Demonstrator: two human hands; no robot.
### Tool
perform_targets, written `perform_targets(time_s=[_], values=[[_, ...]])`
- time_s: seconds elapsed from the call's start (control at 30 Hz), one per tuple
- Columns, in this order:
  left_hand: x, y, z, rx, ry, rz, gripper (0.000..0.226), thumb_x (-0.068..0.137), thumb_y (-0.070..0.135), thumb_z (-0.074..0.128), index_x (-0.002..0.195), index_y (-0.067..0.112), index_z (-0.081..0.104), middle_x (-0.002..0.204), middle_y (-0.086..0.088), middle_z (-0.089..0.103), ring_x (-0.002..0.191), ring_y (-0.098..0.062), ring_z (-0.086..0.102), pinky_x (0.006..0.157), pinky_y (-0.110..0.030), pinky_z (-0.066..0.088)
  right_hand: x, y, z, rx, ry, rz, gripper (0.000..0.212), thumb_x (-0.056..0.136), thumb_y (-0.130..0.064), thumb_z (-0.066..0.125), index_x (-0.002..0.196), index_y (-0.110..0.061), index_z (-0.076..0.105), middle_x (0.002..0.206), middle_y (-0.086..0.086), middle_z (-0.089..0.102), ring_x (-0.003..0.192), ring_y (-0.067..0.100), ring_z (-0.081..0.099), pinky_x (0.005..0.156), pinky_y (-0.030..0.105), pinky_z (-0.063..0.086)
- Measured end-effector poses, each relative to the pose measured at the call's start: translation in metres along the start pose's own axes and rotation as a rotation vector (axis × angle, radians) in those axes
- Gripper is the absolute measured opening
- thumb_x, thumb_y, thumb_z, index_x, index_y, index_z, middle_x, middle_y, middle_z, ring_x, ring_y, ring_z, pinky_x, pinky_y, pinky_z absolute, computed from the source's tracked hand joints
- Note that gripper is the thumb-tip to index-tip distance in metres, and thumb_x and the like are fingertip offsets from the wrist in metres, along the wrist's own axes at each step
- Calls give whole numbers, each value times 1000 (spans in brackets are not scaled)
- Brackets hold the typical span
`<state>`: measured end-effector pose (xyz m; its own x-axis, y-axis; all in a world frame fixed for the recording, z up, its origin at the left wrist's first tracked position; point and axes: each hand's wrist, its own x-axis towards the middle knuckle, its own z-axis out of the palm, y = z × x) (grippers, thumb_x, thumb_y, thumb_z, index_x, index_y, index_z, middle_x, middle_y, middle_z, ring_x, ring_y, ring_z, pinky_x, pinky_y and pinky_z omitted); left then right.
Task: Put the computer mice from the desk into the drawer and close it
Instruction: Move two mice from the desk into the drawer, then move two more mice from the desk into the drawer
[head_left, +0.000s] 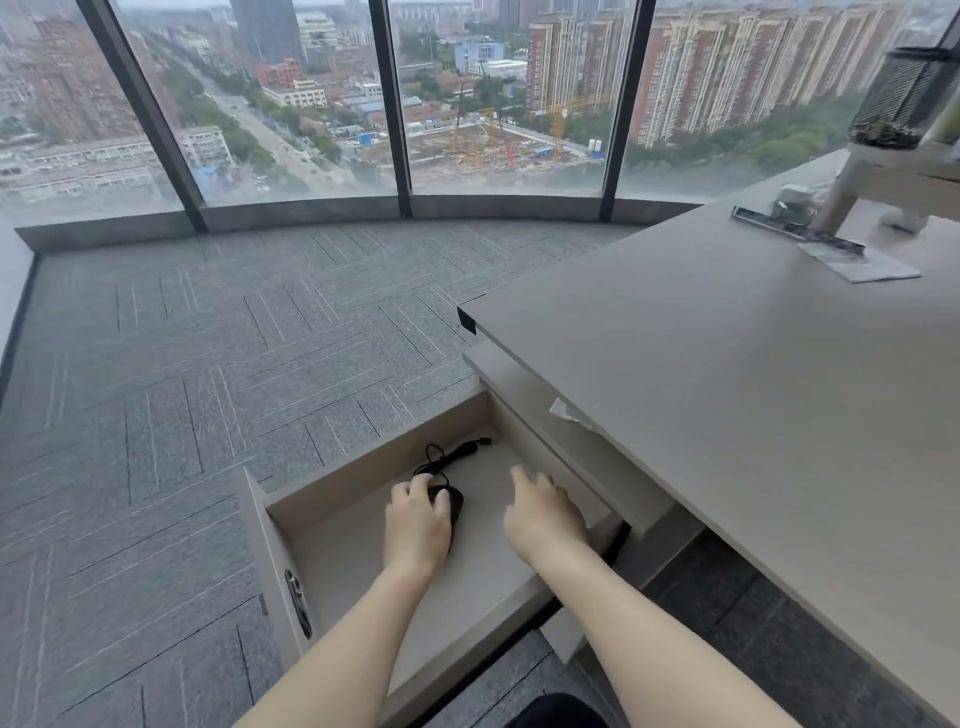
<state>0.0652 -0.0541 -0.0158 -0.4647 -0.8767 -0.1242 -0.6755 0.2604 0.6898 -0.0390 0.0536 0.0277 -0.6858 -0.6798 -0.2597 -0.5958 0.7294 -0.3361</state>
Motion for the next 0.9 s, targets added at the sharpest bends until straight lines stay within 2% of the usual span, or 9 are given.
perform_targets(time_s=[0.2,0.3,0.37,0.43,0.57,0.63,0.7,0.77,0.9], values=[[-34,107,-24,-270,130,333,27,94,14,44,114,14,62,116,-6,60,106,-18,56,89,-19,36,-73,14,-90,330,424,-265,33,95,-12,44,121,-16,63,115,5,70,105,25,65,86,40,53],[-75,171,-20,-360,91,493,27,94,12,44,114,15,62,112,0,59,98,-10,56,86,-16,39,-118,51,-138,426,644,-287,27,94,-8,49,106,-15,72,99,-1,76,89,15,70,78,28,56],[-105,207,-4,-387,12,580,25,93,12,47,112,15,63,111,0,61,97,-12,58,86,-21,43,-148,91,-165,441,775,-207,28,94,-4,50,104,-16,73,93,-4,75,76,8,66,69,15,50],[-138,239,21,-395,-107,650,23,93,13,49,110,14,64,110,-2,63,95,-13,61,81,-20,44,-176,141,-183,455,892,-97,28,92,-1,51,103,-16,72,92,-5,74,69,4,60,65,11,43],[-212,292,81,-321,-386,772,26,91,17,53,115,19,63,117,-5,61,99,-16,62,85,-28,49,-228,251,-206,356,1125,149,29,87,4,51,101,-11,72,98,8,73,95,27,62,83,29,44],[-251,315,108,-241,-544,781,35,90,22,54,125,22,56,126,-4,53,108,-19,59,87,-28,46,-253,303,-212,255,1217,299,32,81,6,51,101,-9,72,100,13,71,98,38,58,88,38,44],[-285,336,133,-187,-651,782,44,88,28,55,132,26,49,133,-4,47,114,-21,55,90,-30,45,-276,350,-213,199,1211,473,36,78,7,54,107,-7,70,108,18,68,104,42,55,91,42,42],[-311,355,156,-164,-685,798,52,85,32,56,136,31,45,136,-4,46,116,-22,55,96,-34,46,-296,391,-209,166,1105,619,42,80,2,54,119,-8,65,118,18,63,112,41,51,96,42,39],[-346,385,196,-107,-669,860,60,80,38,58,137,38,40,140,-3,43,125,-27,43,103,-39,40,-323,435,-198,196,855,758,49,88,-23,59,136,-18,52,135,12,52,123,38,45,102,42,38]])
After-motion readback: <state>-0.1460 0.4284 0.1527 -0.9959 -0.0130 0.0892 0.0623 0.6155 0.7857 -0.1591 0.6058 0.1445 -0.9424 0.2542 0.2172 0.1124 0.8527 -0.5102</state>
